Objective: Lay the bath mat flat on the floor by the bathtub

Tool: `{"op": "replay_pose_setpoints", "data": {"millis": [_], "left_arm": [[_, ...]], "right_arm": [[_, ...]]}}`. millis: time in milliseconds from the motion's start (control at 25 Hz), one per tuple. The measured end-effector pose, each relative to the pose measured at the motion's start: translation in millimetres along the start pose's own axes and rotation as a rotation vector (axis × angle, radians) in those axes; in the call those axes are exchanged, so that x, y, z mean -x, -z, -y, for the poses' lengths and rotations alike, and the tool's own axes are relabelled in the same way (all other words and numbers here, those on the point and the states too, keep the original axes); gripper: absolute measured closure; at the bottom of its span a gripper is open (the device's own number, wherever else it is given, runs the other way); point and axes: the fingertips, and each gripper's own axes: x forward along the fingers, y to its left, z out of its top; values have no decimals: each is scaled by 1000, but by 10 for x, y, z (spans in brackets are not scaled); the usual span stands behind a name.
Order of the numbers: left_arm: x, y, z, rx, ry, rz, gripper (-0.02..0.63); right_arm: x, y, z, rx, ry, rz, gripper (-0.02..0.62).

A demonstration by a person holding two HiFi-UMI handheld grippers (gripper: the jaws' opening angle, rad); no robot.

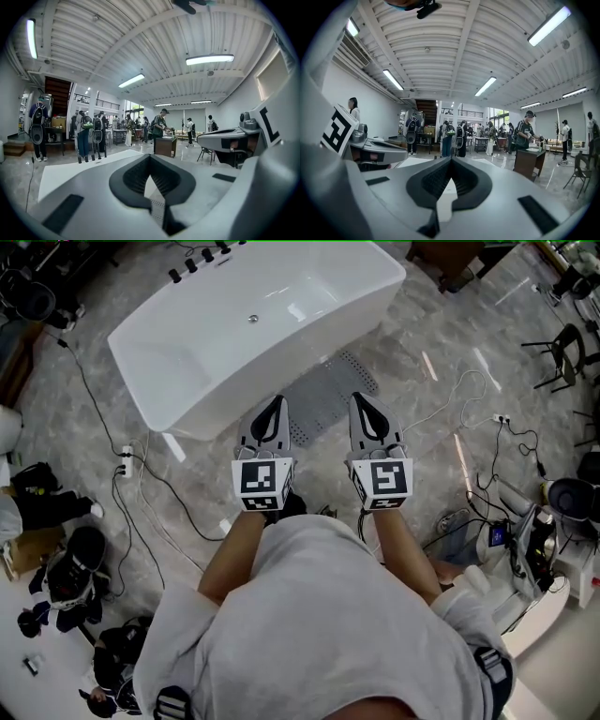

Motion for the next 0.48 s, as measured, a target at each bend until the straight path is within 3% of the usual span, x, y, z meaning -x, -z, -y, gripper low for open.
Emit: {"op": "replay_pose_setpoints", "data": {"millis": [480], "left_arm": [[263,98,96,29,-46,-1,595]], "right_arm": [[242,41,-110,26,-32,2,589]]}}
